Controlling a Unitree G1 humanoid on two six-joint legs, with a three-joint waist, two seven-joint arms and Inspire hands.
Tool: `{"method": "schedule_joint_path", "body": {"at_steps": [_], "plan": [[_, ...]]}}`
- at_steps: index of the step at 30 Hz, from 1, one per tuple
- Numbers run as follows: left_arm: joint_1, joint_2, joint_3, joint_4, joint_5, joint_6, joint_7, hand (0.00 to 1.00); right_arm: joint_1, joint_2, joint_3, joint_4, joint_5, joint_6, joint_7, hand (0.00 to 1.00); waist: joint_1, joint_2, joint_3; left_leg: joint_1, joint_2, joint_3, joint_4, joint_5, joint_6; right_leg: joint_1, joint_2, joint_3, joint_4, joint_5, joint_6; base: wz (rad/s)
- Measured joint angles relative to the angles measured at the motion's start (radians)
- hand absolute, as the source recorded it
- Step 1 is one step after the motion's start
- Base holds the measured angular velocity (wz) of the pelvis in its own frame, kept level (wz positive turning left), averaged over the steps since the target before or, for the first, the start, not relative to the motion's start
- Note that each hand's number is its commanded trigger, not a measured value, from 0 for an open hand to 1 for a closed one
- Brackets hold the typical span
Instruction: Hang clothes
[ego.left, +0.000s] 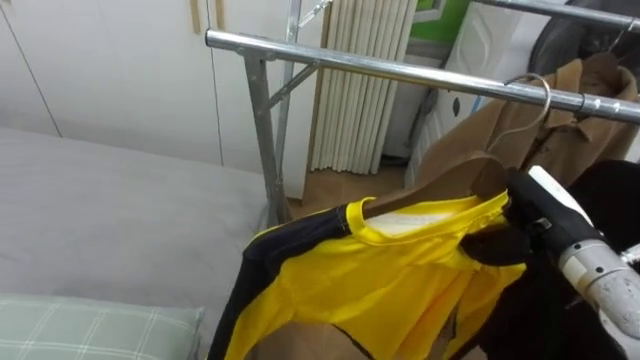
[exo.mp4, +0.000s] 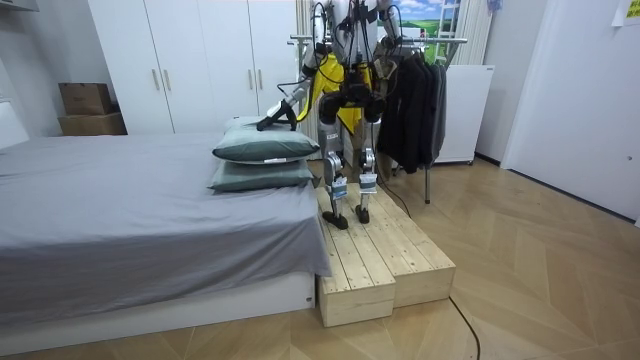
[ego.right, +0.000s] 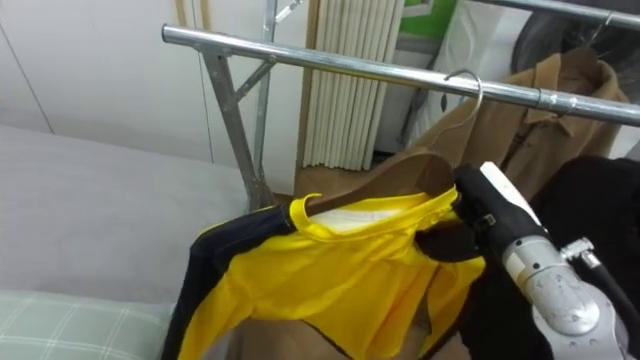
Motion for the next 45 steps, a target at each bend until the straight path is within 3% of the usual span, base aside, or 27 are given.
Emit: {"method": "schedule_joint_path", "body": {"at_steps": [3,7,13,16,22,27,32,40,45], "plan": [[0.003,0.009,-0.013,0.016,0.001,-0.024,0.0,0.0,-0.016,0.0,0.0,0.023,0.003,0.001,-0.015,1.0,0.021,0.0,0.0,0.0,0.0,-0.002,0.0,0.0,0.0,0.003,0.001,-0.001,-0.003,0.0,0.0,0.02],[0.013,0.018,-0.017,0.031,0.016,-0.053,-0.005,0.0,-0.042,0.0,0.0,0.028,0.05,0.001,-0.036,1.0,0.023,0.001,0.0,0.002,0.001,-0.012,-0.001,0.0,0.0,0.013,0.002,-0.008,-0.015,0.0,0.0,0.06],[0.018,0.022,-0.018,0.061,0.018,-0.071,-0.009,0.0,-0.11,-0.006,0.015,0.135,0.176,0.001,-0.05,1.0,0.03,0.002,-0.0007,0.011,0.0,-0.011,-0.013,0.0,-0.001,0.018,0.003,-0.01,-0.018,0.0,0.0,0.0],[0.016,0.023,-0.017,0.069,0.019,-0.08,-0.009,0.0,-0.138,-0.028,0.036,0.198,0.221,0.001,-0.05,1.0,0.035,0.002,-0.0007,0.011,0.0,-0.013,-0.015,0.0,-0.001,0.018,0.003,-0.013,-0.019,-0.001,0.0,0.0],[0.007,0.03,-0.015,0.075,0.046,-0.082,-0.032,0.0,-0.152,-0.043,0.039,0.26,0.23,0.0,-0.055,1.0,0.05,0.004,-0.0018,0.011,-0.002,-0.04,-0.017,0.0,0.0,0.024,0.004,-0.023,-0.017,0.0,0.0,0.03],[0.007,0.031,-0.004,0.067,0.062,-0.082,-0.039,0.0,-0.251,-0.047,0.039,0.415,0.233,0.0,-0.076,1.0,0.047,0.005,-0.0021,0.013,-0.002,-0.049,-0.015,0.0,-0.001,0.032,0.003,-0.03,-0.019,-0.002,-0.001,0.06],[0.003,0.031,-0.004,0.058,0.061,-0.082,-0.048,0.0,-0.329,-0.09,0.044,0.523,0.288,-0.002,-0.084,1.0,0.05,0.002,-0.0033,0.013,-0.002,-0.056,-0.013,0.0,-0.001,0.034,0.002,-0.032,-0.019,-0.003,-0.001,0.03],[0.004,0.032,0.001,0.058,0.061,-0.089,-0.047,0.0,-0.34,-0.095,0.044,0.62,0.31,-0.002,-0.085,1.0,0.049,-0.002,-0.0043,0.013,-0.003,-0.061,-0.013,0.0,-0.001,0.038,0.001,-0.039,-0.023,-0.003,-0.001,0.0],[0.005,0.032,0.003,0.058,0.059,-0.095,-0.047,0.0,-0.348,-0.119,0.045,0.681,0.36,-0.002,-0.072,1.0,0.051,-0.002,-0.0042,0.013,-0.003,-0.06,-0.012,0.001,-0.001,0.037,0.001,-0.039,-0.02,-0.003,0.0,0.0]]}}
